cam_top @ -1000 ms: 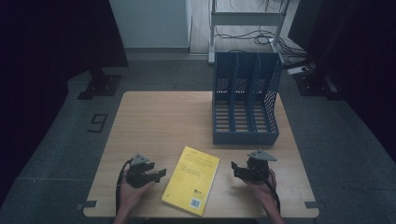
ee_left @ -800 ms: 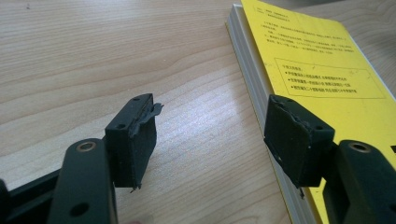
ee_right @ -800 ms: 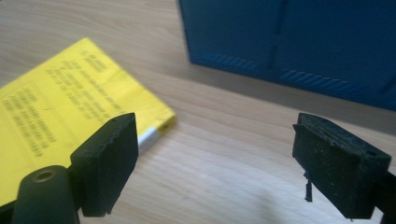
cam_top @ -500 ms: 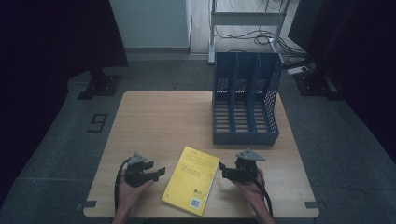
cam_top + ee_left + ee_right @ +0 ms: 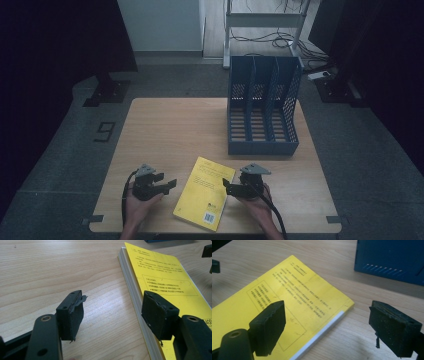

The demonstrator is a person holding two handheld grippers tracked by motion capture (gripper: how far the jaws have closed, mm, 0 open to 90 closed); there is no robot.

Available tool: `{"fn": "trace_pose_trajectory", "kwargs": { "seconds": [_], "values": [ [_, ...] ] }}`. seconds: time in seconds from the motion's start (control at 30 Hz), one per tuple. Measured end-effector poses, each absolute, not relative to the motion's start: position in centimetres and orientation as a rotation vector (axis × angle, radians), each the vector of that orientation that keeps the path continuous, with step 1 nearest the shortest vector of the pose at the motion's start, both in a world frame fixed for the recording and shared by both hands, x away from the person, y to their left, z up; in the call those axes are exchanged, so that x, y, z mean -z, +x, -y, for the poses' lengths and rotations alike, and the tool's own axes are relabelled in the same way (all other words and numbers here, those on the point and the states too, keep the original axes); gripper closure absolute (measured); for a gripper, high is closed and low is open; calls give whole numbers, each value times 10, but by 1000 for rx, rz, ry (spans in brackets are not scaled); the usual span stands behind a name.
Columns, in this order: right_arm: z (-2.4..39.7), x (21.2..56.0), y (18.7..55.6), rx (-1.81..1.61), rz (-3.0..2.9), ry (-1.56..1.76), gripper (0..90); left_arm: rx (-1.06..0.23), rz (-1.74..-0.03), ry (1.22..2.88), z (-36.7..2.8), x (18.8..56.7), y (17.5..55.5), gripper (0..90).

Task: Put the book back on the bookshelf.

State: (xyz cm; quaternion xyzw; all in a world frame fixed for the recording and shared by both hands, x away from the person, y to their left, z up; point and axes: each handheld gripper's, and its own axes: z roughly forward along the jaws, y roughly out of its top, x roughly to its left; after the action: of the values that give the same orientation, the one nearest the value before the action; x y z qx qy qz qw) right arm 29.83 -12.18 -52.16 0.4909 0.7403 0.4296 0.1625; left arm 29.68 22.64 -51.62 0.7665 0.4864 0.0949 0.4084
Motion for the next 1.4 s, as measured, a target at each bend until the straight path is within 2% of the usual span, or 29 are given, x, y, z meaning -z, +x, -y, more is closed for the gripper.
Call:
{"fn": "trace_pose_trajectory", "kwargs": {
  "seconds": [0.5, 1.0, 1.4],
  "values": [
    [91, 541, 295, -1165, -2233, 1348, 133, -228, -1207, 1960, -217, 520, 298, 342],
    [88, 546, 296, -1107, -2224, 1366, 118, -218, -1179, 1978, -203, 524, 296, 340],
    [89, 546, 296, -1107, -2226, 1357, 146, -157, -1139, 2007, -182, 533, 296, 339]
  ]
}}
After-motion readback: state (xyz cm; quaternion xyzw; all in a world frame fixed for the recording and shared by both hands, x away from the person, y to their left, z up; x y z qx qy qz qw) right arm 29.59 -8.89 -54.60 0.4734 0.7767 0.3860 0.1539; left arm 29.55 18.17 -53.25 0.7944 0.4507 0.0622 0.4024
